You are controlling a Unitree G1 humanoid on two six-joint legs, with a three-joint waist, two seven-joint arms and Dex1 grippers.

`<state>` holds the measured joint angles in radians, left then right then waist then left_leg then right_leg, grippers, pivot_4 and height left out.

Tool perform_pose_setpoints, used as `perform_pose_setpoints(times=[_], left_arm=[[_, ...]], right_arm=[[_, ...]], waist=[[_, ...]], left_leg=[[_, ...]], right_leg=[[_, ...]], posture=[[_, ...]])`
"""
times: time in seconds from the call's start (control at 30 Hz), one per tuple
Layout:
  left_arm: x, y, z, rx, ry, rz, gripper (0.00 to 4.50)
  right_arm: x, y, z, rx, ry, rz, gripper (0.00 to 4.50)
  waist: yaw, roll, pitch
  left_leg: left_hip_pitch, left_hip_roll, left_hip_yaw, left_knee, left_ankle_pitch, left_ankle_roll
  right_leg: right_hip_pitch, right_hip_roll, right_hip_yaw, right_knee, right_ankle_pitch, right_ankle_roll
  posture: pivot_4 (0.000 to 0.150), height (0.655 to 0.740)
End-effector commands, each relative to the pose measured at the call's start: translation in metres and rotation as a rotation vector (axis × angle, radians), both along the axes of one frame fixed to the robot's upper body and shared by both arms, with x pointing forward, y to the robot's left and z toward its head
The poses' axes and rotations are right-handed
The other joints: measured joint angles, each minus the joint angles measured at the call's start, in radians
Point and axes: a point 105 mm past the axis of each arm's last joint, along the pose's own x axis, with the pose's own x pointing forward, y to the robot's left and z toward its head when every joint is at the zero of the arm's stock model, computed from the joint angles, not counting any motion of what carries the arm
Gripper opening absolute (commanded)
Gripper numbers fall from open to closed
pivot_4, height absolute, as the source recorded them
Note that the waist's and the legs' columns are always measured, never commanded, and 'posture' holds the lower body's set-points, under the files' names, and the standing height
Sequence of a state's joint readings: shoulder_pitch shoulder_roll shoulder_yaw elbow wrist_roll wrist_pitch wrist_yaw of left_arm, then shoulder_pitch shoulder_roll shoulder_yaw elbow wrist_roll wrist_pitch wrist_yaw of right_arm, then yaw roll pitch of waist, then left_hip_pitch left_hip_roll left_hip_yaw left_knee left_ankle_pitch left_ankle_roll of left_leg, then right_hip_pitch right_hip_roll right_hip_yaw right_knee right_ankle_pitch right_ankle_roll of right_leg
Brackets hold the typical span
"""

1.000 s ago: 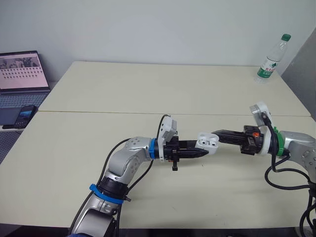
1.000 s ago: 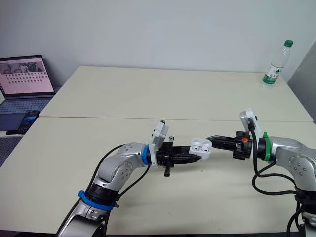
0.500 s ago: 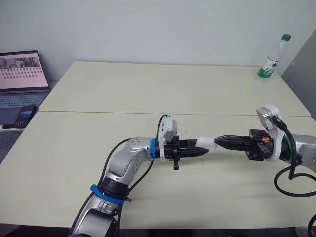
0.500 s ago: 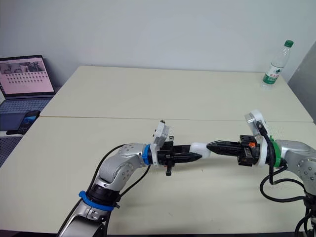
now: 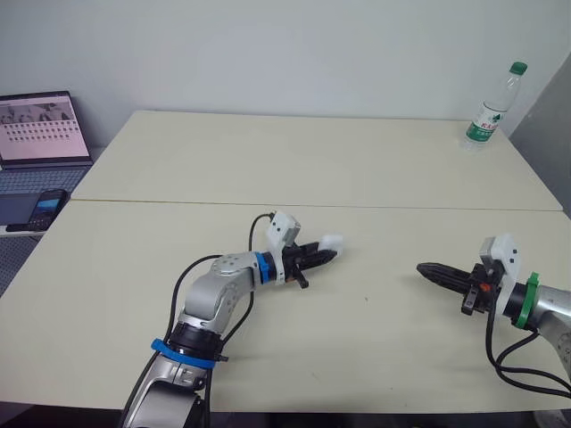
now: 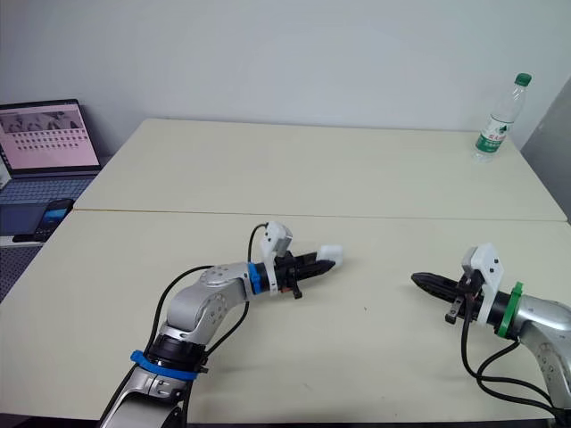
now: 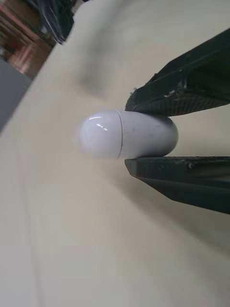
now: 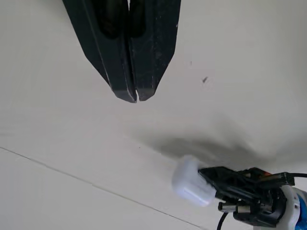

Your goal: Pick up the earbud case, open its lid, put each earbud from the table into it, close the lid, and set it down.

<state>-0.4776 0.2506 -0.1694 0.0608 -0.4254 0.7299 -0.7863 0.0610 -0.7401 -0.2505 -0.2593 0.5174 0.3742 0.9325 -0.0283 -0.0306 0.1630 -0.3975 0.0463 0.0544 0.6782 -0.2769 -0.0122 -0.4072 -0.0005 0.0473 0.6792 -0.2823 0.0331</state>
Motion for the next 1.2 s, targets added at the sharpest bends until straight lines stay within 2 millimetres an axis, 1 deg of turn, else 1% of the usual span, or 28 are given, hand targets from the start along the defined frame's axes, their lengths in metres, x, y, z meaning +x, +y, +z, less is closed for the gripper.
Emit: perform_pose_setpoints(times=[0.03,0.2,0.37,0.43,0.5,0.57,0.6,0.67,0.7,0.73,0.77,0.87,0.93,1.0,1.07,1.13,1.2], left_arm=[[-0.008,-0.014,0.023,-0.068,0.103,-0.104,0.74],[-0.023,-0.018,0.019,-0.031,0.271,-0.206,0.74],[-0.021,-0.016,0.005,0.042,0.354,-0.183,0.74],[-0.022,-0.015,0.004,0.061,0.354,-0.192,1.47],[-0.022,-0.014,0.003,0.072,0.347,-0.195,2.06],[-0.019,-0.011,0.004,0.077,0.325,-0.179,2.77],[-0.015,-0.007,0.006,0.080,0.289,-0.161,3.04],[-0.007,0.000,0.012,0.070,0.212,-0.114,3.75],[-0.004,0.003,0.014,0.061,0.179,-0.094,4.02],[-0.003,0.010,0.016,0.061,0.143,-0.076,4.37],[-0.004,0.018,0.018,0.063,0.094,-0.068,4.48],[-0.012,0.041,0.027,0.049,-0.034,-0.047,4.48],[-0.018,0.051,0.031,0.038,-0.095,-0.034,4.48],[-0.022,0.063,0.026,0.076,-0.167,-0.009,4.50],[-0.027,0.069,0.022,0.105,-0.235,-0.003,4.50],[-0.035,0.074,0.016,0.156,-0.323,-0.007,4.50],[-0.046,0.077,0.008,0.175,-0.366,-0.001,4.50]], right_arm=[[-0.005,0.006,0.000,-0.033,-0.078,-0.005,0.05],[-0.024,0.015,-0.009,-0.056,-0.060,0.029,0.05],[-0.027,0.013,-0.009,-0.046,-0.067,-0.011,0.05],[-0.028,0.013,-0.009,-0.044,-0.066,-0.017,0.00],[-0.028,0.013,-0.010,-0.041,-0.068,-0.022,0.00],[-0.028,0.013,-0.010,-0.036,-0.070,-0.027,0.00],[-0.027,0.013,-0.010,-0.029,-0.070,-0.033,0.00],[-0.027,0.013,-0.012,-0.024,-0.065,-0.041,0.00],[-0.028,0.013,-0.012,-0.024,-0.063,-0.043,0.00],[-0.028,0.013,-0.014,-0.029,-0.061,-0.048,0.00],[-0.028,0.011,-0.015,-0.033,-0.061,-0.054,0.00],[-0.031,0.003,-0.018,-0.021,-0.059,-0.078,0.00],[-0.032,-0.002,-0.021,0.002,-0.032,-0.094,0.00],[-0.033,-0.005,-0.024,0.019,-0.010,-0.100,0.38],[-0.033,-0.008,-0.028,0.000,-0.007,-0.103,0.94],[-0.036,-0.011,-0.036,-0.018,0.025,-0.092,1.65],[-0.040,-0.017,-0.044,-0.050,0.040,-0.094,2.38]], waist=[[0.000,0.000,0.000],[0.001,0.002,0.000],[0.000,0.002,0.000],[0.000,0.002,0.000],[-0.001,0.002,0.000],[-0.001,0.002,0.000],[0.000,0.002,0.000],[0.000,0.002,0.000],[0.000,0.002,0.000],[-0.001,0.002,0.000],[-0.001,0.002,0.000],[-0.002,0.003,-0.001],[0.002,0.003,-0.001],[0.003,0.003,-0.001],[0.004,0.003,-0.001],[0.005,0.003,-0.001],[0.005,0.003,-0.001]], left_leg=[[0.000,0.000,-0.001,0.000,0.000,0.000],[0.000,0.000,-0.001,0.000,0.001,0.000],[0.000,-0.001,-0.001,0.000,0.001,0.000],[0.001,-0.001,-0.001,0.000,0.001,0.000],[0.001,-0.001,-0.001,0.000,0.001,0.000],[0.001,-0.001,-0.001,0.000,0.001,0.000],[0.001,-0.001,-0.001,0.000,0.001,0.000],[0.001,0.000,-0.001,0.000,0.001,0.000],[0.001,0.000,-0.001,0.000,0.001,0.000],[0.001,0.000,-0.001,0.000,0.001,0.000],[0.001,0.000,-0.001,0.000,0.001,0.000],[0.001,0.000,-0.001,-0.001,0.001,0.000],[0.000,0.001,-0.002,-0.001,0.001,0.000],[0.000,0.000,-0.002,-0.001,0.001,0.000],[0.001,-0.001,-0.002,-0.001,0.001,0.000],[0.001,-0.001,-0.001,-0.001,0.001,0.000],[0.001,-0.001,-0.001,0.000,0.001,0.000]], right_leg=[[0.000,0.000,-0.001,0.000,0.000,0.001],[0.000,0.000,-0.002,0.000,0.000,0.000],[0.001,-0.001,-0.002,0.000,0.000,-0.001],[0.001,-0.001,-0.002,0.001,0.000,-0.001],[0.001,-0.001,-0.002,0.001,0.000,-0.001],[0.001,-0.001,-0.001,0.001,0.000,-0.002],[0.001,-0.001,-0.001,0.001,0.000,-0.002],[0.001,-0.001,-0.001,0.001,0.001,-0.002],[0.001,-0.001,-0.001,0.001,0.001,-0.002],[0.001,-0.001,-0.001,0.001,0.001,-0.002],[0.001,-0.001,-0.001,0.000,0.001,-0.002],[0.001,-0.001,0.001,0.000,0.000,-0.004],[0.001,-0.002,0.000,0.000,0.000,-0.004],[0.001,-0.003,0.000,0.001,0.000,-0.005],[0.002,-0.004,0.000,0.000,0.000,-0.004],[0.002,-0.005,0.000,0.000,0.000,-0.004],[0.002,-0.005,0.001,0.000,0.000,-0.004]], posture=[[0.150,0.7362],[0.150,0.7362],[0.150,0.7362],[0.150,0.7362],[0.150,0.7362],[0.150,0.7362],[0.150,0.7362],[0.150,0.7362],[0.150,0.7362],[0.150,0.7362],[0.150,0.7362],[0.150,0.7362],[0.150,0.7362],[0.150,0.7362],[0.150,0.7362],[0.150,0.7362],[0.150,0.7362]])
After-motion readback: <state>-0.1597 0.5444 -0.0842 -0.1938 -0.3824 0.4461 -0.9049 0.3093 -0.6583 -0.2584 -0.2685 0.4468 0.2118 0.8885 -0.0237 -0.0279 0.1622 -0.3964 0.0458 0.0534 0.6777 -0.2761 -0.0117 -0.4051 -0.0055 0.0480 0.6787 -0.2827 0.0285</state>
